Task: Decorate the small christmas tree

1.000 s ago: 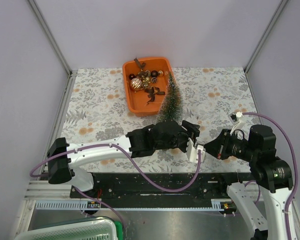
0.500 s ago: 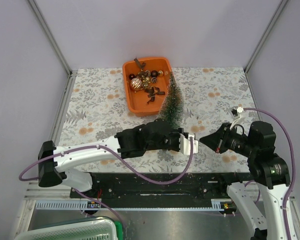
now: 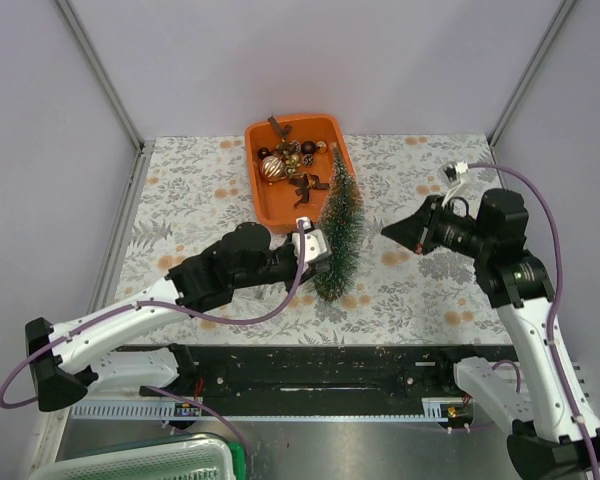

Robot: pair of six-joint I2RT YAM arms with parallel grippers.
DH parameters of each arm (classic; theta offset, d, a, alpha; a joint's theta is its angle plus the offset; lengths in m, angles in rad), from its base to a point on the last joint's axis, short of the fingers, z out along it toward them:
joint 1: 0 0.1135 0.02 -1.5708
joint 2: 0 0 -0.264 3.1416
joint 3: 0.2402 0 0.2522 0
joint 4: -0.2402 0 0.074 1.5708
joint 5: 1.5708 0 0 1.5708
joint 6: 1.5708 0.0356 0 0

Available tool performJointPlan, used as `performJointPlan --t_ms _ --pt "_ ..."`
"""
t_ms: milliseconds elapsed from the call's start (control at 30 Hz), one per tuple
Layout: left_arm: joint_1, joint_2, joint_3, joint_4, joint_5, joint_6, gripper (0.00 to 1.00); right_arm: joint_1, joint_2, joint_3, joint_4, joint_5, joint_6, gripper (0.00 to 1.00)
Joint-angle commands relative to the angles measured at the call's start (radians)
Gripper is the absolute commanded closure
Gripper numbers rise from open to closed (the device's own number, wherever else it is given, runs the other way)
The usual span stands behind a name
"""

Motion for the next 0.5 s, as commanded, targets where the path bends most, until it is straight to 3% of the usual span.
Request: performJointPlan --t_ms 0,333,467 --pt "0.05 -0.082 -0.073 -0.018 0.062 -0.126 0.93 0.009 0.077 0.126 0.199 0.029 -0.044 1.0" --pt "0.168 -0.186 -0.162 0.031 0.07 -0.203 0.93 0.112 0.18 0.203 0.232 0.104 -0.114 1.0" --pt "0.191 -0.205 -0.166 0.057 0.058 -0.202 0.79 0.144 0.171 0.203 0.244 0.056 -0.133 1.0"
